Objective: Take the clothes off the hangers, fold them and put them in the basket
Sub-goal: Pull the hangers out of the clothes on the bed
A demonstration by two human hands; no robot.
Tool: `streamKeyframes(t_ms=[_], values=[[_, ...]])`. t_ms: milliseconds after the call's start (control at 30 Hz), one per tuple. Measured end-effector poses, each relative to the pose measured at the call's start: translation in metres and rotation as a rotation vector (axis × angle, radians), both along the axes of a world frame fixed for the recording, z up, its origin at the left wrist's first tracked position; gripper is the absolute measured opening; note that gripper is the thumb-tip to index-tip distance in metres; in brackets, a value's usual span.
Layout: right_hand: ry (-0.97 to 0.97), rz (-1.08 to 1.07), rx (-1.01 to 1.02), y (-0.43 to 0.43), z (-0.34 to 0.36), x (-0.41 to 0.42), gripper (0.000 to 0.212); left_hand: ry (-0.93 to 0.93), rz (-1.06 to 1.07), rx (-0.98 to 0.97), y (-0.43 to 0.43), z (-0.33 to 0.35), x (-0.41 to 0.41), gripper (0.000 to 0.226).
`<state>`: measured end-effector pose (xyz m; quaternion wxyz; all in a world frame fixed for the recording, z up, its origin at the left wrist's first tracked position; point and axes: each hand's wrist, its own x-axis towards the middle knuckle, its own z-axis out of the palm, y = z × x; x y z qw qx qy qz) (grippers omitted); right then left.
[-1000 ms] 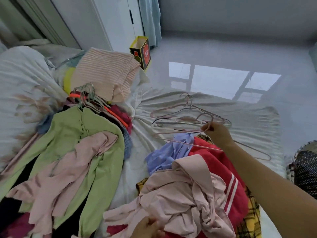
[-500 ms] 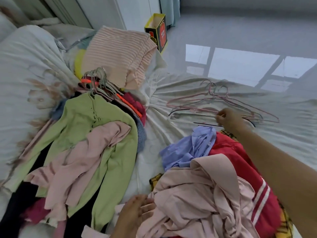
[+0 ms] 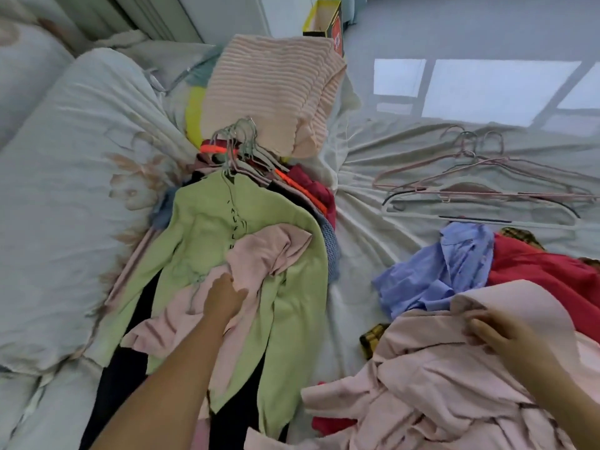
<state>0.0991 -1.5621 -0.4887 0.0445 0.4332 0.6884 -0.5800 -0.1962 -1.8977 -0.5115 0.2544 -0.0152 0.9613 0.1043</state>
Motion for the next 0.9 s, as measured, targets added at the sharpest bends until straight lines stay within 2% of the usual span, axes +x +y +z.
streamKeyframes(t_ms=[133,233,300,367,400,433,500,567,633,667,733,767,800,833,900], values=[[-0.016,-0.238,-0.04,-0.041,0.001,-0.012,0.015,-0.018,-0.012,-0.047,-0.005,-0.031,-0.046,0.075],[-0.04,-0.297,-0.133,-0.093,-0.008,-0.043,0.015,-0.187,0.037,0.06,-0.008,-0.056,-0.049,0.101],[-0.004,-0.29,-0.202,-0.129,-0.009,-0.069,0.015,-0.256,-0.009,0.11,-0.014,-0.065,-0.041,0.098],[0.022,-0.252,-0.23,-0.157,-0.008,-0.092,0.015,-0.247,-0.112,0.132,-0.018,-0.06,-0.028,0.073],[0.036,-0.218,-0.223,-0.168,-0.007,-0.104,0.015,-0.253,-0.211,0.15,-0.021,-0.053,-0.016,0.06],[0.054,-0.172,-0.205,-0.177,-0.005,-0.118,0.016,-0.272,-0.318,0.184,-0.025,-0.046,-0.003,0.058],[0.098,-0.069,-0.134,-0.19,0.003,-0.145,0.019,-0.321,-0.519,0.275,-0.031,-0.023,0.029,0.066],[0.103,0.044,0.08,-0.199,0.001,-0.166,0.016,-0.33,-0.675,0.35,-0.04,-0.001,0.061,0.063],[-0.025,0.263,0.292,-0.205,-0.005,-0.178,0.015,-0.338,-0.749,0.411,-0.05,0.019,0.085,0.058],[-0.162,0.385,0.255,-0.208,-0.005,-0.18,0.019,-0.341,-0.76,0.431,-0.056,0.026,0.093,0.057],[-0.452,0.684,0.046,-0.219,-0.006,-0.173,0.039,-0.328,-0.714,0.518,-0.065,0.036,0.099,0.056],[-0.534,0.795,-0.04,-0.226,-0.003,-0.167,0.046,-0.311,-0.69,0.555,-0.069,0.039,0.099,0.055],[-0.558,0.896,-0.045,-0.233,0.0,-0.16,0.047,-0.294,-0.685,0.567,-0.071,0.045,0.098,0.054],[-0.537,0.897,-0.032,-0.239,0.005,-0.155,0.042,-0.286,-0.689,0.553,-0.072,0.051,0.098,0.054],[-0.422,0.792,-0.003,-0.244,0.02,-0.148,0.037,-0.285,-0.714,0.541,-0.074,0.065,0.092,0.056]])
